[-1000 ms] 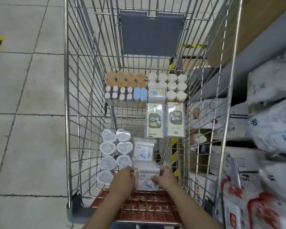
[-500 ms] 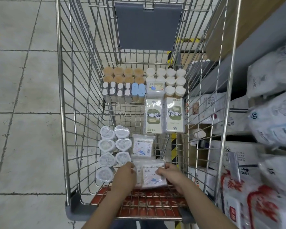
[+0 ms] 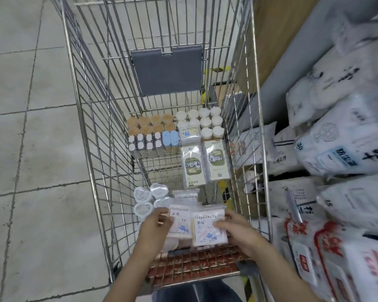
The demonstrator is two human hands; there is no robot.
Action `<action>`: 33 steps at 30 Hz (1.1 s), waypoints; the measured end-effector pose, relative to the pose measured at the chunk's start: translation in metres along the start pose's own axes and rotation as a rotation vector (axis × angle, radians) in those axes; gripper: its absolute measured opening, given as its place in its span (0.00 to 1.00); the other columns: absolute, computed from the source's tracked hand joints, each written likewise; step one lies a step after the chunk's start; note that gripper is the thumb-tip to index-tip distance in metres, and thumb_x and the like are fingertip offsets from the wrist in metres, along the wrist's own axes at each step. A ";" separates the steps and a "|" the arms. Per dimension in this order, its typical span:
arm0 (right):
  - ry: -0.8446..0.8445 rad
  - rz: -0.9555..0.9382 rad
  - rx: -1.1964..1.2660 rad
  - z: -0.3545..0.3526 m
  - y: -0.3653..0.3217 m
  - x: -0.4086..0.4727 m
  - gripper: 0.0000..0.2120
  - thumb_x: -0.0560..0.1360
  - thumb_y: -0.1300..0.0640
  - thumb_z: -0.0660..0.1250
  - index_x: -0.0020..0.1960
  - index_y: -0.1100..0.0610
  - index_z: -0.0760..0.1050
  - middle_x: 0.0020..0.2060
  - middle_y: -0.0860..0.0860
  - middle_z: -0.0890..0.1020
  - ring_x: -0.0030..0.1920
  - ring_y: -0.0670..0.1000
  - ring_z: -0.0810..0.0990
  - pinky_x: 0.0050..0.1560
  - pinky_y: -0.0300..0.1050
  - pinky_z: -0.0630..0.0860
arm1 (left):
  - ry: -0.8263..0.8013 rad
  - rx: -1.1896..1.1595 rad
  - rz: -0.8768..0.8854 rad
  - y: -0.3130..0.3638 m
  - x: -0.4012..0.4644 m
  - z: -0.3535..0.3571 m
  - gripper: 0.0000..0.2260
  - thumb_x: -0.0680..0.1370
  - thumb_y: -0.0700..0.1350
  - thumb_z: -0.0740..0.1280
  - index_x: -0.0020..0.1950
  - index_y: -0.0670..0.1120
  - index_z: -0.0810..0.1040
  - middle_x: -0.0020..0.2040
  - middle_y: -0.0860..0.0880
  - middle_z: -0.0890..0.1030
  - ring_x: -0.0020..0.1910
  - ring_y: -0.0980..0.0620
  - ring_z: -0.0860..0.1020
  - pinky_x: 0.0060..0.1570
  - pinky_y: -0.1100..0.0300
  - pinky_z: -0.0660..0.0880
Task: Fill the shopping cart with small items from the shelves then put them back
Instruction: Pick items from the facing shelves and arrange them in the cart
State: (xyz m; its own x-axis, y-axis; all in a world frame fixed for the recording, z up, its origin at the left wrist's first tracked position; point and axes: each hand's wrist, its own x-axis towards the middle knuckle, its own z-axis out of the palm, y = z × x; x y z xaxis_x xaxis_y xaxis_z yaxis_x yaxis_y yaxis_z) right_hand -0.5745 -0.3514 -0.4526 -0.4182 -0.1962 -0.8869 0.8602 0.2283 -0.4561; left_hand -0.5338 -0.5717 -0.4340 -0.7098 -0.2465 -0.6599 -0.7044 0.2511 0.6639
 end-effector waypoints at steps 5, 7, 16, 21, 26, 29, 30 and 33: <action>0.128 -0.129 0.314 -0.004 -0.023 -0.072 0.15 0.74 0.67 0.67 0.60 0.62 0.73 0.50 0.59 0.84 0.51 0.59 0.83 0.55 0.59 0.78 | -0.081 -0.068 0.020 0.049 -0.027 -0.049 0.10 0.79 0.41 0.65 0.59 0.42 0.76 0.48 0.44 0.83 0.48 0.42 0.81 0.49 0.46 0.80; 0.183 -0.203 0.426 -0.007 -0.024 -0.103 0.16 0.74 0.67 0.67 0.61 0.62 0.73 0.52 0.60 0.83 0.53 0.61 0.82 0.57 0.60 0.77 | -0.138 -0.098 0.032 0.069 -0.038 -0.066 0.10 0.79 0.41 0.65 0.60 0.41 0.76 0.48 0.44 0.84 0.48 0.44 0.82 0.46 0.48 0.81; 0.424 -0.499 0.876 -0.013 0.010 -0.262 0.14 0.76 0.72 0.58 0.58 0.64 0.75 0.51 0.61 0.83 0.48 0.60 0.83 0.42 0.52 0.81 | -0.533 -0.348 0.070 0.169 -0.119 -0.057 0.22 0.74 0.42 0.66 0.68 0.38 0.69 0.56 0.44 0.80 0.44 0.54 0.81 0.50 0.58 0.75; 0.619 -0.644 1.079 -0.008 0.078 -0.358 0.14 0.76 0.70 0.59 0.60 0.63 0.74 0.52 0.60 0.84 0.54 0.62 0.81 0.55 0.59 0.75 | -0.793 -0.377 0.131 0.192 -0.189 0.001 0.40 0.62 0.43 0.74 0.71 0.36 0.65 0.66 0.39 0.75 0.63 0.40 0.74 0.65 0.41 0.68; 0.755 -0.736 1.230 0.011 0.176 -0.448 0.18 0.75 0.66 0.62 0.64 0.64 0.72 0.55 0.62 0.82 0.56 0.65 0.80 0.64 0.69 0.68 | -1.050 -0.356 0.150 0.178 -0.300 0.061 0.46 0.43 0.49 0.84 0.58 0.37 0.76 0.55 0.38 0.82 0.50 0.41 0.82 0.38 0.51 0.81; 0.881 -0.795 1.280 0.033 0.239 -0.508 0.15 0.76 0.65 0.62 0.63 0.62 0.74 0.54 0.59 0.83 0.56 0.61 0.81 0.60 0.62 0.73 | -1.094 -0.252 0.155 0.148 -0.370 0.088 0.28 0.57 0.46 0.78 0.54 0.38 0.77 0.57 0.37 0.80 0.46 0.41 0.83 0.32 0.53 0.81; 0.922 -0.812 1.300 0.040 0.262 -0.526 0.15 0.75 0.64 0.63 0.62 0.61 0.74 0.54 0.59 0.83 0.55 0.60 0.82 0.58 0.61 0.75 | -1.123 -0.226 0.141 0.136 -0.395 0.097 0.26 0.59 0.45 0.77 0.54 0.39 0.77 0.57 0.37 0.80 0.47 0.41 0.83 0.32 0.53 0.81; 1.023 -0.847 1.404 0.065 0.332 -0.571 0.19 0.70 0.63 0.65 0.61 0.59 0.75 0.53 0.58 0.84 0.53 0.59 0.83 0.56 0.58 0.75 | -1.296 -0.166 0.064 0.096 -0.469 0.123 0.35 0.49 0.47 0.83 0.54 0.43 0.78 0.52 0.42 0.84 0.45 0.45 0.84 0.33 0.56 0.81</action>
State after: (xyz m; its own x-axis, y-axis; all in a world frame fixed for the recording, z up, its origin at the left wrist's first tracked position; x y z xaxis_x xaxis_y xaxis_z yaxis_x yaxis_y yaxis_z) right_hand -0.0308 -0.2259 -0.0926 -0.3262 0.8376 -0.4382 -0.2608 -0.5253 -0.8100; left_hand -0.2683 -0.3170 -0.1039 -0.2899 0.8594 -0.4213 -0.7277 0.0880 0.6803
